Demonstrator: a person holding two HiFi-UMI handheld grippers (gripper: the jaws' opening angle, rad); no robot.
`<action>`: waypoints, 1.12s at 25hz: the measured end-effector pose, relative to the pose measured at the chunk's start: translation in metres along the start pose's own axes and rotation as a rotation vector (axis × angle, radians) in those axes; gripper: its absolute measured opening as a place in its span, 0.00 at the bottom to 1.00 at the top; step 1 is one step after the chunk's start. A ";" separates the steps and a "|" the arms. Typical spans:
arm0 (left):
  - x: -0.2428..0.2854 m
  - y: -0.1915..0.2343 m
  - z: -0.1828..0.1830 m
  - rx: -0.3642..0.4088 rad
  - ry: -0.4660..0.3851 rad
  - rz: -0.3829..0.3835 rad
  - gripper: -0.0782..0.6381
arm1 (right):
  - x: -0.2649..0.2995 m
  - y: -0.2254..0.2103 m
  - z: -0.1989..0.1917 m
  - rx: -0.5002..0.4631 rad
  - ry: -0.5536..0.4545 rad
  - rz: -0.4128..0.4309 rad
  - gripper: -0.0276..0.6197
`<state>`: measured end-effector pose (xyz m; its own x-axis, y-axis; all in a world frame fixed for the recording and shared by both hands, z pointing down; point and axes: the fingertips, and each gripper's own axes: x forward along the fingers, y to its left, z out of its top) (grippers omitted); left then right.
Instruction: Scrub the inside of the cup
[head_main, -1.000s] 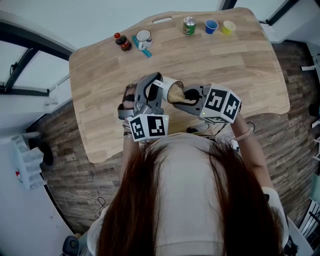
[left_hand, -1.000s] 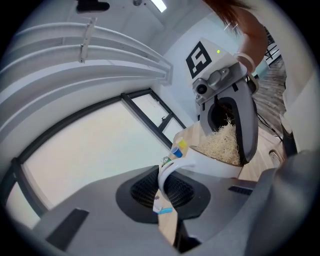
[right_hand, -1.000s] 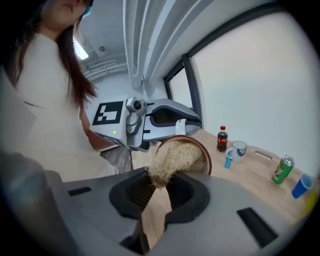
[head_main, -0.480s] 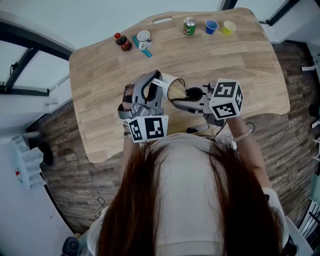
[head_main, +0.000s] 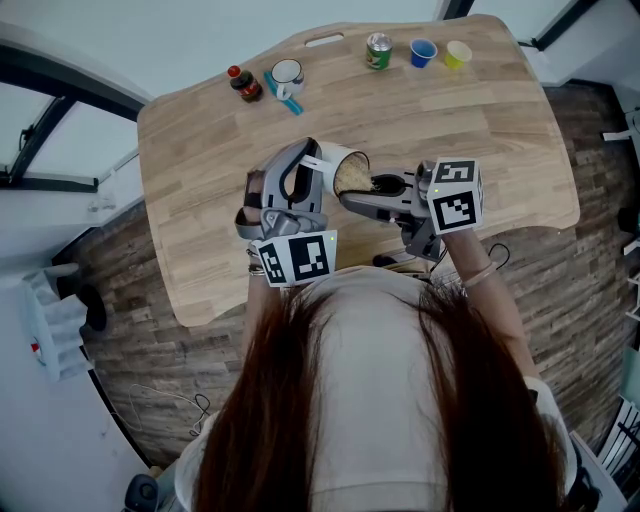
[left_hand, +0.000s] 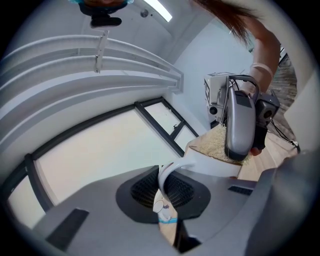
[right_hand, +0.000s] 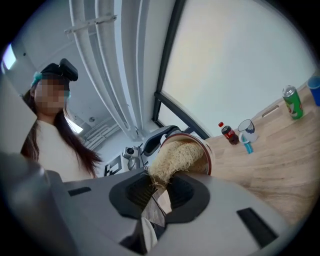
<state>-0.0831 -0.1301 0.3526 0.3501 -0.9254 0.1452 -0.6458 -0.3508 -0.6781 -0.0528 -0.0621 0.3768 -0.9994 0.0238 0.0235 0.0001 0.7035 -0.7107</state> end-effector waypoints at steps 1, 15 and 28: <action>0.000 0.001 0.000 0.000 -0.001 0.004 0.14 | 0.000 0.000 0.001 0.017 -0.013 0.006 0.15; -0.001 0.010 -0.002 -0.005 -0.011 0.066 0.14 | 0.001 0.000 0.016 0.354 -0.210 0.157 0.15; -0.001 0.020 -0.019 -0.088 0.064 0.102 0.14 | 0.009 0.000 0.018 0.262 -0.187 0.065 0.15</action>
<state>-0.1091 -0.1389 0.3523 0.2374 -0.9632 0.1262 -0.7338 -0.2629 -0.6265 -0.0627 -0.0743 0.3645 -0.9864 -0.0857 -0.1404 0.0798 0.4972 -0.8639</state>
